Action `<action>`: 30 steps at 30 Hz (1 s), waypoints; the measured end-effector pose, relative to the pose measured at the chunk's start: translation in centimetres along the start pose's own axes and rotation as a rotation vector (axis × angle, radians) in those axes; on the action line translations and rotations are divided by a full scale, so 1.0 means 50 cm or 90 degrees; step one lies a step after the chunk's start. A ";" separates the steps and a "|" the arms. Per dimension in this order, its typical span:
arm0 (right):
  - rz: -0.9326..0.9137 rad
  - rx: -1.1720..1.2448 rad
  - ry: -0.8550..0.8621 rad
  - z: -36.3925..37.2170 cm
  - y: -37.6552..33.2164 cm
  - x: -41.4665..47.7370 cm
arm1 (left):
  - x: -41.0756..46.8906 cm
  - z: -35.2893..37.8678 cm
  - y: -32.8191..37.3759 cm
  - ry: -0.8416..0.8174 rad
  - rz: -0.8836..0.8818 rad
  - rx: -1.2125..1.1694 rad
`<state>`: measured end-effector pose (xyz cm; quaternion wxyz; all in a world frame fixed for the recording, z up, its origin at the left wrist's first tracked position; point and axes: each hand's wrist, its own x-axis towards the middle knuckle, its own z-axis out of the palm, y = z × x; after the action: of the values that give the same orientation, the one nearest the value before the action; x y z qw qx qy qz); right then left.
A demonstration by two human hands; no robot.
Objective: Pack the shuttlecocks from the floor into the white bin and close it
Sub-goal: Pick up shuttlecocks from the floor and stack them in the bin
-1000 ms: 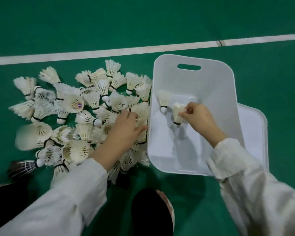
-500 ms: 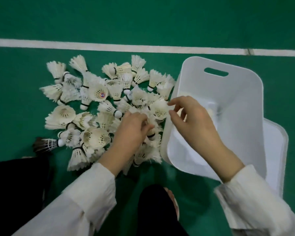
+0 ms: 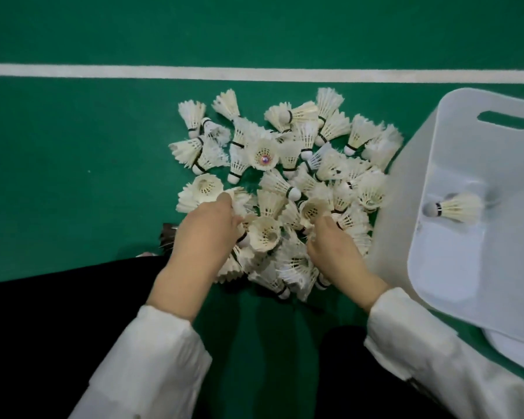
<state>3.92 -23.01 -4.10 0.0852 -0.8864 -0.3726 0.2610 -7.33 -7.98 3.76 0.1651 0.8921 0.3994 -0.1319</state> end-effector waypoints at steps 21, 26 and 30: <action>-0.010 0.011 0.168 -0.014 0.017 0.028 | 0.008 0.171 0.014 -0.023 0.136 0.038; -0.008 0.007 0.165 -0.050 0.004 0.017 | 0.017 0.145 0.007 0.046 0.131 -0.108; -0.030 -0.013 0.204 -0.095 -0.013 0.002 | 0.006 0.101 0.031 0.112 0.136 -0.159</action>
<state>6.07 -22.28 0.11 0.1406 -0.9087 -0.3773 0.1102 -6.50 -10.76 -0.64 0.2521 0.9101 0.3287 0.0157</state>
